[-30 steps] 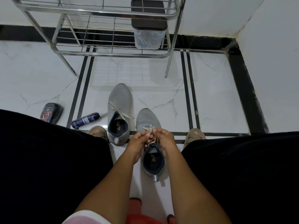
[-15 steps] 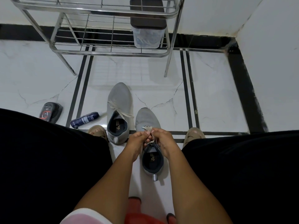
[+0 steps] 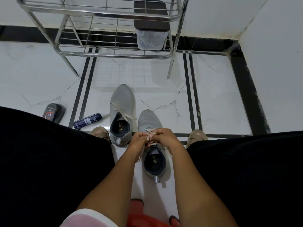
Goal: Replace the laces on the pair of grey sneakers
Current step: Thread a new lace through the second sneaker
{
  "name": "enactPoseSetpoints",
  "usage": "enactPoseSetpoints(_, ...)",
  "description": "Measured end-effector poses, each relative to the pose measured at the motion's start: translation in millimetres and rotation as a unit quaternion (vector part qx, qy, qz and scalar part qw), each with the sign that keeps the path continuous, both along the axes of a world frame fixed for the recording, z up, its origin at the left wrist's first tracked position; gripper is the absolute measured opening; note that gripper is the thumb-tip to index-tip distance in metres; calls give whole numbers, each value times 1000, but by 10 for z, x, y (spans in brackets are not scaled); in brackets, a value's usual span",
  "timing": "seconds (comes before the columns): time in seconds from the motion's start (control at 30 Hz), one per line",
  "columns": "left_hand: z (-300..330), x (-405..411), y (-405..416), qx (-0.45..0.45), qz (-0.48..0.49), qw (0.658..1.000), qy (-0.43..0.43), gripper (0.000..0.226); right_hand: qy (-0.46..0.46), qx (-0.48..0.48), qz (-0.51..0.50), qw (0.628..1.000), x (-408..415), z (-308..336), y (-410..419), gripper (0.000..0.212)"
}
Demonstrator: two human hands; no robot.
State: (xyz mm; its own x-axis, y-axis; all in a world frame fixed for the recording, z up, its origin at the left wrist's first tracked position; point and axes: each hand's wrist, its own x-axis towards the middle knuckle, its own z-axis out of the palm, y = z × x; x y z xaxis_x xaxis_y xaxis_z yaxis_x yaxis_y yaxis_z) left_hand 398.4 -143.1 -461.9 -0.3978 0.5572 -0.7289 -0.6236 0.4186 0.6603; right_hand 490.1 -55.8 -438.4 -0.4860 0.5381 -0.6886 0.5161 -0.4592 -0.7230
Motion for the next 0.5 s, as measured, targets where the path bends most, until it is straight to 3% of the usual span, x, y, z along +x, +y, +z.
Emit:
enactPoseSetpoints(0.1,19,-16,24,-24,-33,997,70,24,-85,135,90,983,-18,32,56,11)
enactPoseSetpoints(0.17,45,-20,35,-45,-64,988,135,25,-146,213,170,951,-51,49,43,27)
enactPoseSetpoints(0.23,43,-21,33,-53,-79,980,173,22,-189,288,230,910,-82,64,-17,22)
enactPoseSetpoints(0.33,94,-24,42,-54,-66,984,157,14,-219,380,232,868,-87,76,-134,12)
enactPoseSetpoints(0.5,125,-90,52,-69,-106,977,174,17,-208,432,233,846,-17,73,-276,12)
